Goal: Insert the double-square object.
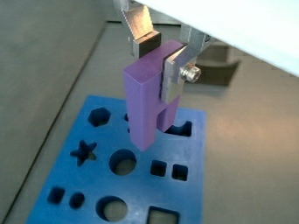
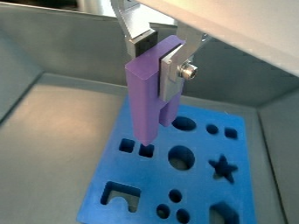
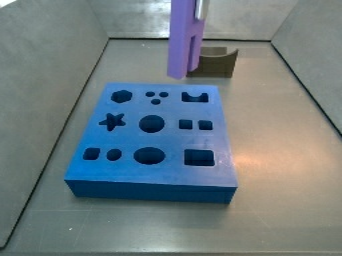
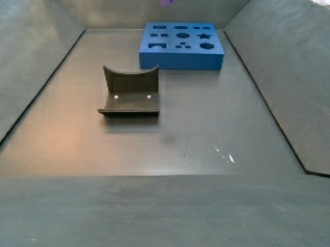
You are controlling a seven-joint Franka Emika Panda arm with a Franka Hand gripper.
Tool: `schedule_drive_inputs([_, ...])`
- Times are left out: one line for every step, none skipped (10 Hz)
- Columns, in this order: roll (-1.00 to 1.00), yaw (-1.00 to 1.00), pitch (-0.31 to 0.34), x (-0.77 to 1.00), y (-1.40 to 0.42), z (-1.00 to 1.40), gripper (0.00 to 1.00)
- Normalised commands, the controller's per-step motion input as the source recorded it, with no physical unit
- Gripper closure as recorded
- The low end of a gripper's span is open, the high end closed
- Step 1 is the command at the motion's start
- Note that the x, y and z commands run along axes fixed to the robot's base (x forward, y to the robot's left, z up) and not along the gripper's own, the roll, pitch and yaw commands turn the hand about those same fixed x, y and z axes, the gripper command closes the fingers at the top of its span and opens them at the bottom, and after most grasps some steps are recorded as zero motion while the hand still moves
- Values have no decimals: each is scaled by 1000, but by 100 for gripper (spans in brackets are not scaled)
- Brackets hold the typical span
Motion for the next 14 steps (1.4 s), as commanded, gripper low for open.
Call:
schedule_drive_inputs([44,-891,0,251,0,-509,100])
schedule_drive_inputs([120,-846,0,309,0,-626,100])
schedule_drive_inputs([223,-826,0,303,0,-671,100])
schedule_drive_inputs([339,-777,0,211,0,-603,100])
schedule_drive_inputs([354,-803,-31,223,0,-537,100])
schedule_drive_inputs([220,-860,-69,206,-46,-274,100])
schedule_drive_inputs([147,-957,-67,86,-49,-126,100])
schedule_drive_inputs([84,-1000,-31,26,-43,0,100])
schedule_drive_inputs([6,-1000,-1,0,-20,9,100])
schedule_drive_inputs([0,-1000,0,0,-20,20,100])
schedule_drive_inputs([-26,-1000,-34,0,0,-6,100])
schedule_drive_inputs([-40,-1000,-69,0,0,-109,100])
schedule_drive_inputs([-44,-1000,-73,0,-23,-186,100])
schedule_drive_inputs([-31,-1000,-86,0,-86,-260,100])
